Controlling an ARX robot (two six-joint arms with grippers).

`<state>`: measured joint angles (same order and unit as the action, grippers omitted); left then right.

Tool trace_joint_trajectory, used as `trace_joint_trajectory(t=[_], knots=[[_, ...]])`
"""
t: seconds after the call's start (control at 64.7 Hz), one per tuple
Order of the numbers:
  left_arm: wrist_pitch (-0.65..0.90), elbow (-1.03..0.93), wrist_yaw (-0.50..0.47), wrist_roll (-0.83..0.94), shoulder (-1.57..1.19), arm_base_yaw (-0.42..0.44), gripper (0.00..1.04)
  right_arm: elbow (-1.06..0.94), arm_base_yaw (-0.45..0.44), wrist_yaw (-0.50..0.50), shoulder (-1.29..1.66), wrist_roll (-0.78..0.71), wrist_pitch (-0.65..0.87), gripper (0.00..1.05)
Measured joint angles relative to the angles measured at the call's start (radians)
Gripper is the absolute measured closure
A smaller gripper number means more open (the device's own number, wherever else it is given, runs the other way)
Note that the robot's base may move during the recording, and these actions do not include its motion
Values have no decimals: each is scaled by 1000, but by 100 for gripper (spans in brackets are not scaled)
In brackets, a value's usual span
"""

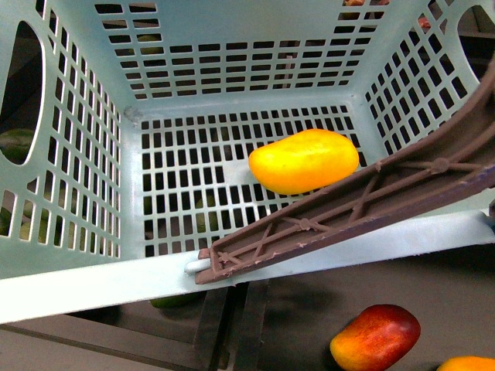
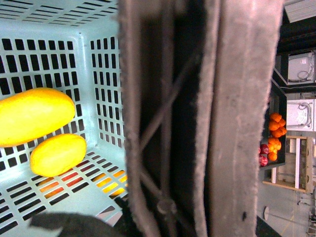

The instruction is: Pick lemon and mango into basket

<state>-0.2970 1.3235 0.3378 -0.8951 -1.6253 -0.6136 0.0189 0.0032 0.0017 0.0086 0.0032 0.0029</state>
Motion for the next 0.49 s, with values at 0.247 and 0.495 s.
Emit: trace_joint_trajectory(t=[0.247, 0.495], knots=[[0, 0, 0, 0, 0, 0, 91, 0, 0, 0, -2, 0, 0, 80], [0, 0, 0, 0, 0, 0, 91, 0, 0, 0, -2, 0, 0, 34]])
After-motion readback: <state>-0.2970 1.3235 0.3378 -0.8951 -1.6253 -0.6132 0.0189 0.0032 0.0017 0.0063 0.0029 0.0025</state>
